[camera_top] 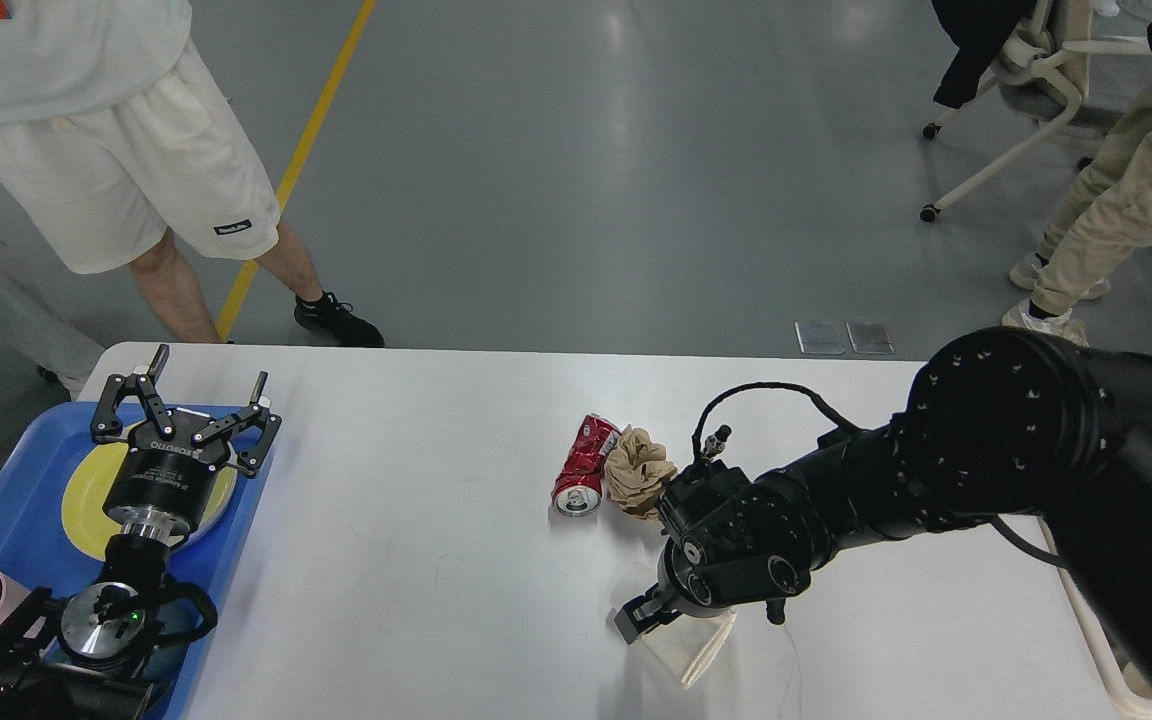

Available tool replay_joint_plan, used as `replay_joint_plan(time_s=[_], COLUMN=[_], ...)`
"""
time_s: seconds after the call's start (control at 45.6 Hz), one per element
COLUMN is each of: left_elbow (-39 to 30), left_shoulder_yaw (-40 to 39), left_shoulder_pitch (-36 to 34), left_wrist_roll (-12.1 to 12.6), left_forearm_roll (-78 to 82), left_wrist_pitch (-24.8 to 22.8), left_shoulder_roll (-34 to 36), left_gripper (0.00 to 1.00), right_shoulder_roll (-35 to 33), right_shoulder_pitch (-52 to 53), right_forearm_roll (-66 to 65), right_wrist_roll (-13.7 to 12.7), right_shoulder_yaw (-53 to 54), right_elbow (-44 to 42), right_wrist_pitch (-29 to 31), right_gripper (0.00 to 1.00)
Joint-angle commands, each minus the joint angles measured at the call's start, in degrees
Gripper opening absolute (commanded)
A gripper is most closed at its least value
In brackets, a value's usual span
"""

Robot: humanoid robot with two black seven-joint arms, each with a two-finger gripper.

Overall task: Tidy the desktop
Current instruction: 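Move the right gripper to the white paper cup on the table, then close the right gripper on the white paper cup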

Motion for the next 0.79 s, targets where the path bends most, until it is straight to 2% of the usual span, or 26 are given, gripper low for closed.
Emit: replay_joint_plan(time_s=[0.0, 0.768], left_elbow=[0.0, 0.0], left_shoulder_yaw=[0.0, 0.0], left_shoulder_pitch=[0.0, 0.0], left_wrist_roll=[0.0, 0.0], left_forearm_roll=[0.0, 0.0], left_wrist_pitch=[0.0, 0.0], left_shoulder_roll=[0.0, 0.0], left_gripper=[0.96, 0.97], right_shoulder_roll=[0.2, 0.0], right_shoulder_pitch=[-1.5, -5.6], right_forearm_roll=[-2.9, -3.4], right_wrist_roll=[-0.2, -0.3], right_shoulder_yaw=[-0.1, 0.0], right_elbow=[-1.0, -2.5], right_wrist_pitch=[0.2, -0.8], right_gripper=[0.99, 0.98])
